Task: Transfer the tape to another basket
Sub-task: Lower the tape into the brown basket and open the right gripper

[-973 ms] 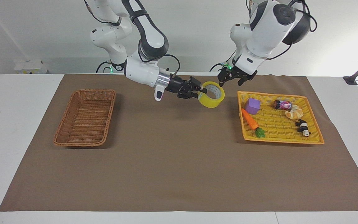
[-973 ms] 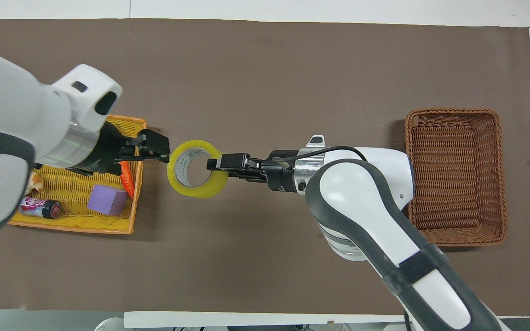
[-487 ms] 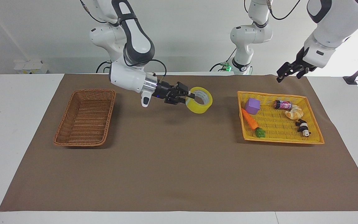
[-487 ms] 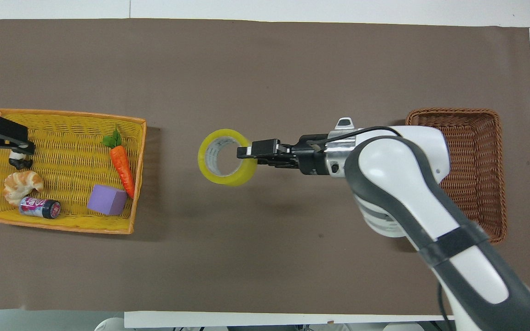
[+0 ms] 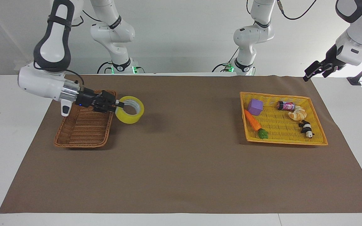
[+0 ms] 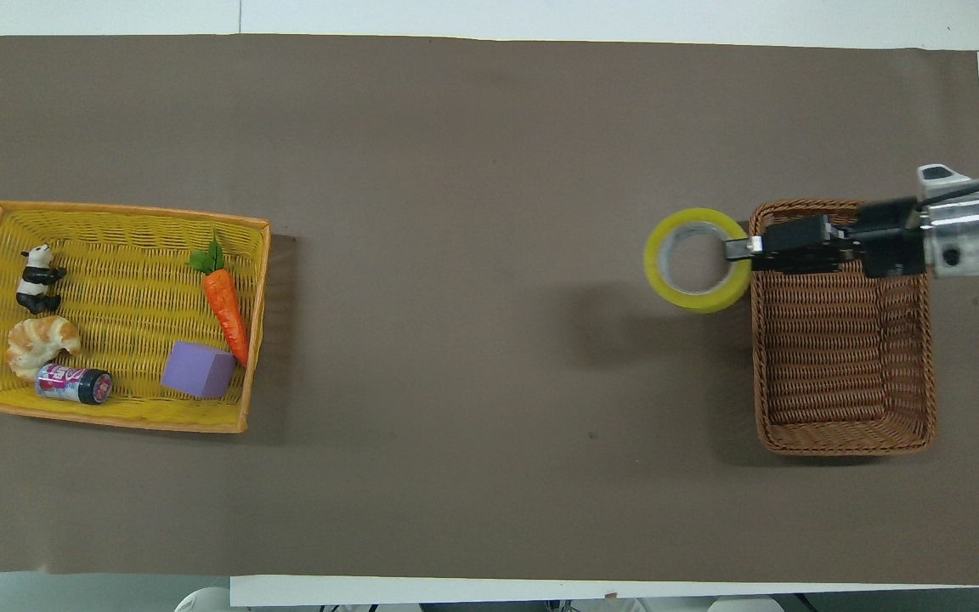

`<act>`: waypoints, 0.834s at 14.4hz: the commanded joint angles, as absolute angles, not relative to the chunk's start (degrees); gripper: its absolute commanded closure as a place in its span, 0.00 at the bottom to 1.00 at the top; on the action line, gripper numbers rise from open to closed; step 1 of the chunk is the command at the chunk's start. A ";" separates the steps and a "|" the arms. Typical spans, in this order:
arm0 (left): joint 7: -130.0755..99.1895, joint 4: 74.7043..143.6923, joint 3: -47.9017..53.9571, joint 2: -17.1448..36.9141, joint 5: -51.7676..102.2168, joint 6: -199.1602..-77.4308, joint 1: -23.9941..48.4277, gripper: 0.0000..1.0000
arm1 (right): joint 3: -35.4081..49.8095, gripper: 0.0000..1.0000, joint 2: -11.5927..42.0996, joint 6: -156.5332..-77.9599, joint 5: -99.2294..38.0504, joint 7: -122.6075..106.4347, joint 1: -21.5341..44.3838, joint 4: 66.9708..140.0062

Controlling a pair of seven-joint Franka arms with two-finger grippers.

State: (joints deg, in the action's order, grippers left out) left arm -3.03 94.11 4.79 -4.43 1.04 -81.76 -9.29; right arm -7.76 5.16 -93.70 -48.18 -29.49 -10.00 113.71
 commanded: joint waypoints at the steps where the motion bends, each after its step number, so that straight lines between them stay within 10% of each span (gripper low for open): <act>1: -2.46 94.13 5.71 -4.75 0.09 -80.51 -8.79 0.00 | -6.68 1.00 12.01 -88.78 -44.30 -34.88 -17.47 106.63; 12: -1.58 89.05 8.51 -2.29 0.00 -79.28 -8.70 0.00 | -6.77 1.00 14.77 -90.43 -38.15 -50.17 -24.78 113.37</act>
State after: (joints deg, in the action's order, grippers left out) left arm -2.12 93.19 6.92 -4.33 1.04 -81.25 -9.22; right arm -7.62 16.31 -89.35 -38.86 -46.13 -22.38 109.86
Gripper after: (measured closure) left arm 0.000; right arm 0.449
